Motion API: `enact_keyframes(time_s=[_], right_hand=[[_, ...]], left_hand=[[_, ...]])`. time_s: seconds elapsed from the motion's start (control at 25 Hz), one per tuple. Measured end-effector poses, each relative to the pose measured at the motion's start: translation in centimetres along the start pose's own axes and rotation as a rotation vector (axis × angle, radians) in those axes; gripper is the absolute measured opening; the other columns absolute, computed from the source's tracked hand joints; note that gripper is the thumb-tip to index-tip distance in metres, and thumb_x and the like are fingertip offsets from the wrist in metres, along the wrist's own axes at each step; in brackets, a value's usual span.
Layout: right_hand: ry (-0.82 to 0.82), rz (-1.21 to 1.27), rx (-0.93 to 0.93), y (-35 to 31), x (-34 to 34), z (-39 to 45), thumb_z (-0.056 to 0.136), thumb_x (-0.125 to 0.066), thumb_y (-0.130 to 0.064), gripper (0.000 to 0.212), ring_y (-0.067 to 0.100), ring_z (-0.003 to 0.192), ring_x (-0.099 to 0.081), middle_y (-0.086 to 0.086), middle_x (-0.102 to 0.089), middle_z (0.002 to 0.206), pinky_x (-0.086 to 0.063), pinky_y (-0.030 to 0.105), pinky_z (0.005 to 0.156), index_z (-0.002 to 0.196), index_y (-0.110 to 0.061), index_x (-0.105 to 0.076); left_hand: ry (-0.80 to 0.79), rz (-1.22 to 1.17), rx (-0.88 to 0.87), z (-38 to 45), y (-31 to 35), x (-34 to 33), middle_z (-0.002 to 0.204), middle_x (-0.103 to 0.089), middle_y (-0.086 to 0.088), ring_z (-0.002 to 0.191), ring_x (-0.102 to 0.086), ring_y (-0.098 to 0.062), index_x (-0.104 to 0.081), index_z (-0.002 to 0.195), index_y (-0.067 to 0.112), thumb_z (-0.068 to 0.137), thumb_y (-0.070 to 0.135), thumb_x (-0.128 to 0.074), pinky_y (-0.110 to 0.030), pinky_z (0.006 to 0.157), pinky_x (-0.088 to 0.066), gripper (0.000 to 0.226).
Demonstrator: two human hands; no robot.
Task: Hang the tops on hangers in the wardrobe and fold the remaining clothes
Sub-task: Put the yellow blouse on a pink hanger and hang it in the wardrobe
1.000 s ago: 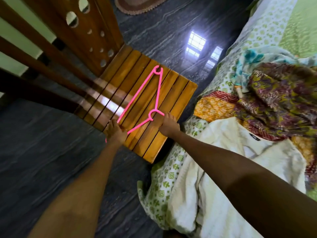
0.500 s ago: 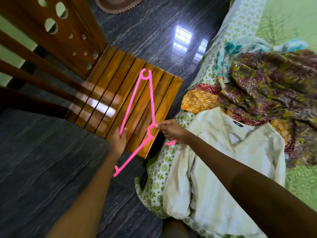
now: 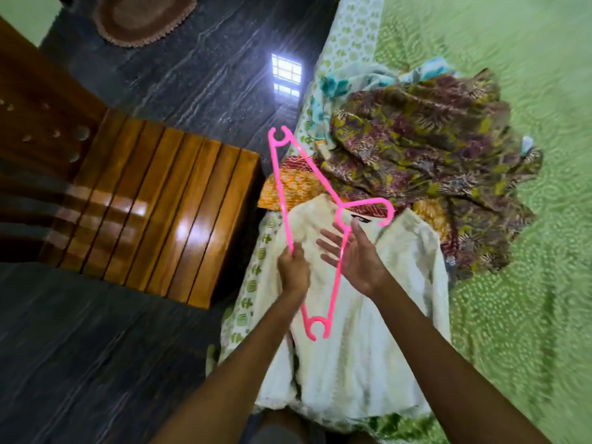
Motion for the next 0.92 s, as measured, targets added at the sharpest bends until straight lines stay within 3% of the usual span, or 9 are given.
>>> enact_keyframes(time_s=[0.08,0.16,0.24,0.28,0.4,0.52,0.64,0.76,0.92], right_hand=[[0.215,-0.056,0.103,-1.8,2.4,-0.2,0.069,-0.068,-0.058,0.059,0.007,0.064,-0.062,-0.005,-0.064,0.096,-0.045,0.022,0.058,0.112,-0.021,-0.056],[0.477,-0.005,0.247,-3.7,5.9,-0.4,0.091,-0.057,-0.031,0.011,0.000,0.036,-0.041,-0.009,-0.062,0.073,-0.030,0.014,0.036,0.094,-0.020,-0.056],[0.627,-0.049,0.349,-5.2,9.8,-1.0,0.094,-0.052,-0.016,0.017,0.000,0.027,-0.028,-0.011,-0.057,0.048,-0.020,0.012,0.030,0.077,-0.019,-0.053],[0.681,-0.124,0.387,-5.6,11.5,-1.3,0.093,-0.053,-0.014,0.022,0.001,0.027,-0.029,-0.012,-0.055,0.042,-0.022,0.012,0.032,0.072,-0.019,-0.055],[0.822,-0.389,0.396,-5.5,16.4,-2.3,0.088,-0.059,-0.020,0.033,0.001,0.036,-0.038,-0.013,-0.051,0.039,-0.028,0.019,0.049,0.055,-0.021,-0.061],[0.785,-0.450,0.379,-4.3,19.2,-3.7,0.086,-0.062,-0.026,0.027,0.001,0.048,-0.038,-0.008,-0.054,0.056,-0.030,0.025,0.058,0.059,-0.024,-0.059],[0.806,-0.535,0.408,-3.7,20.6,-4.4,0.084,-0.067,-0.025,0.022,0.007,0.056,-0.047,-0.008,-0.058,0.057,-0.036,0.029,0.067,0.062,-0.028,-0.061],[0.812,-0.509,0.425,-4.0,21.2,-4.5,0.082,-0.068,-0.023,0.019,0.004,0.055,-0.049,-0.015,-0.058,0.049,-0.038,0.028,0.065,0.064,-0.028,-0.063],[0.746,-0.530,0.480,-4.6,20.8,-5.0,0.082,-0.068,-0.017,0.020,0.001,0.054,-0.048,-0.017,-0.058,0.049,-0.038,0.019,0.059,0.064,-0.023,-0.063]], left_hand=[[-0.088,0.031,0.055,-2.1,-0.6,-3.8,0.051,-0.035,-0.002,0.036,-0.038,-0.016,-0.043,0.067,0.016,0.099,0.020,-0.043,-0.022,0.040,-0.031,0.032],[-0.321,0.199,0.028,-3.9,-0.9,-6.2,0.055,-0.036,-0.002,0.032,-0.037,-0.005,-0.042,0.072,0.016,0.099,0.018,-0.043,-0.019,0.035,-0.032,0.027],[-0.578,0.574,-0.104,-4.2,-1.3,-7.6,0.065,-0.049,-0.007,0.049,-0.051,-0.004,-0.053,0.082,0.010,0.097,0.020,-0.048,-0.025,0.049,-0.041,0.019],[-0.622,0.754,-0.209,-3.6,-1.3,-7.8,0.073,-0.056,-0.011,0.065,-0.058,-0.009,-0.060,0.086,0.004,0.096,0.023,-0.051,-0.030,0.060,-0.044,0.023],[-0.395,0.954,-0.502,-0.1,-0.2,-8.4,0.108,-0.057,-0.021,0.105,-0.055,-0.032,-0.064,0.099,-0.001,0.090,0.019,-0.057,-0.041,0.088,-0.044,0.023],[-0.190,1.207,-0.606,3.2,1.2,-9.1,0.148,-0.026,-0.021,0.140,-0.021,-0.032,-0.053,0.122,0.005,0.090,0.020,-0.053,-0.040,0.112,-0.017,0.035],[-0.117,1.323,-0.679,5.0,2.5,-10.3,0.155,-0.011,-0.017,0.144,-0.005,-0.031,-0.053,0.120,0.009,0.093,0.026,-0.048,-0.044,0.115,-0.002,0.033],[-0.024,1.513,-0.729,5.6,3.2,-11.1,0.150,-0.025,-0.017,0.142,-0.014,-0.031,-0.058,0.117,0.010,0.090,0.035,-0.049,-0.054,0.113,0.001,0.038],[0.094,1.527,-0.582,5.5,4.2,-10.4,0.139,-0.039,-0.012,0.132,-0.032,-0.029,-0.062,0.114,0.007,0.089,0.036,-0.051,-0.056,0.112,-0.005,0.039]])
Point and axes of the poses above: each hand's wrist, its own z-axis towards the middle knuckle, its own x-axis out of the back of the hand, y = z × x, the point moved 2 cm from there along z, towards the middle knuckle
